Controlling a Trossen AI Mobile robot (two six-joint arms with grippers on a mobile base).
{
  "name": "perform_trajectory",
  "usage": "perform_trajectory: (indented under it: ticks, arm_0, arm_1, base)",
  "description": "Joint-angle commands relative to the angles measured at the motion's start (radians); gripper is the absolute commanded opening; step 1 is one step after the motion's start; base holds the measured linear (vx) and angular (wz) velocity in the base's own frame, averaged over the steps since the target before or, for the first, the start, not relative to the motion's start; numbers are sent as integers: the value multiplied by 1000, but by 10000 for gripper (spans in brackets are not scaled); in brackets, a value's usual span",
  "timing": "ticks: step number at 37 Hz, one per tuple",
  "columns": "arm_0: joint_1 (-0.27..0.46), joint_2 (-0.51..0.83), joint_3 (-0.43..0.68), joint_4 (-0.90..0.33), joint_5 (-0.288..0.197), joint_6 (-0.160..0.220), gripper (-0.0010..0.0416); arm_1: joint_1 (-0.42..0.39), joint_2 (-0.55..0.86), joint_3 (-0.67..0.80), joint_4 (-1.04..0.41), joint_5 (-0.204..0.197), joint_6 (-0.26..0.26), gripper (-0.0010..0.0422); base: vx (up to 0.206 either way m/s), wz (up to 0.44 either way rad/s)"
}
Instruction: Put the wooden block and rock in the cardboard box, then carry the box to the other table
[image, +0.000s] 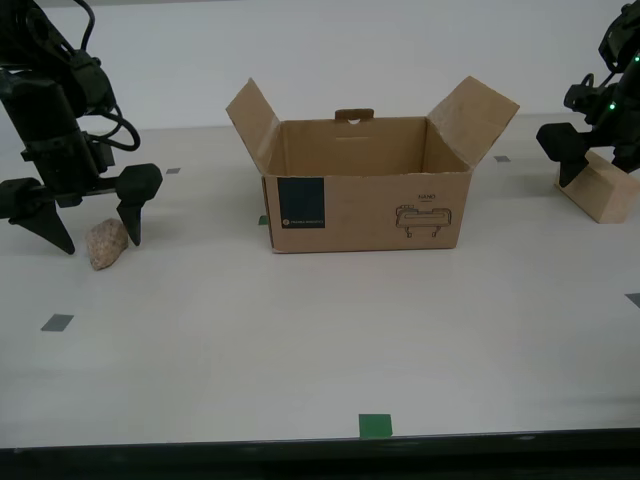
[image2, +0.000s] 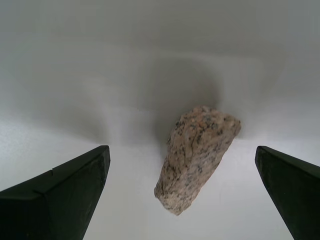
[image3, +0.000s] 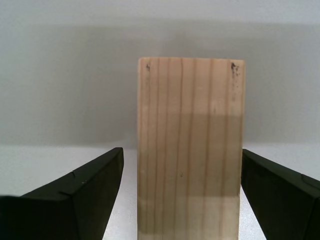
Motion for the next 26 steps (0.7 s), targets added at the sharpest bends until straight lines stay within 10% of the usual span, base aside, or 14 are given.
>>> perform_trajectory:
  ticks: [1, 26]
  arm_0:
    - [0, 0, 0, -1, -2, 0, 308]
    - [1, 0, 0, 2, -2, -11, 236]
  arm_1:
    - [-1, 0, 0, 5, -1, -12, 398]
    - [-5, 0, 0, 26, -63, -11, 398]
  base:
    - [0, 0]
    - [0, 0]
